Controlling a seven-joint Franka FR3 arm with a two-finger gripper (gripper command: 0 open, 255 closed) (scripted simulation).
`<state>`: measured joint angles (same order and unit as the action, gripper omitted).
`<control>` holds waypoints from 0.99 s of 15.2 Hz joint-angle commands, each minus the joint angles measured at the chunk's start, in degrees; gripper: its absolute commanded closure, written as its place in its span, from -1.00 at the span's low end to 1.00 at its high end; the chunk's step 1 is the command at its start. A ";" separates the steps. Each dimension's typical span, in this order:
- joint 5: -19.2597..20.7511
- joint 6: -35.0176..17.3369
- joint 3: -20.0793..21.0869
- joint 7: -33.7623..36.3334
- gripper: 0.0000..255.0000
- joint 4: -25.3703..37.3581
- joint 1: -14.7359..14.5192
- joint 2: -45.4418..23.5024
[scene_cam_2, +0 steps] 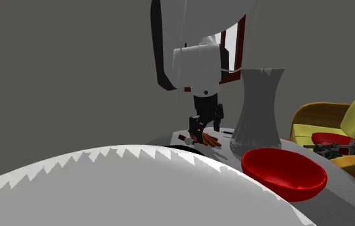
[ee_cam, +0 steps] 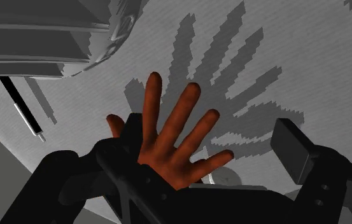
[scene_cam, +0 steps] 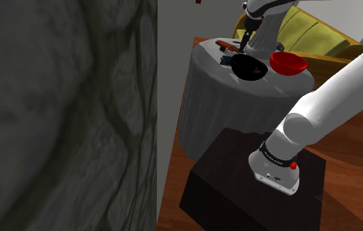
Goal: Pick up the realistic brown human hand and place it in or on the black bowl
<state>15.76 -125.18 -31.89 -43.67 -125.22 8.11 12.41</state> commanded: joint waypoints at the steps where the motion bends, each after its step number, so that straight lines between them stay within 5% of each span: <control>1: -0.68 -1.39 -1.36 -2.30 -1.00 1.55 0.21 -2.33; 8: -2.55 -7.34 -2.78 -3.73 -1.00 -0.68 0.32 -6.30; 15: -2.56 -7.34 -2.77 -3.73 -1.00 -0.68 0.33 -6.30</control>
<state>13.21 -132.51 -34.65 -47.39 -125.90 8.43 6.12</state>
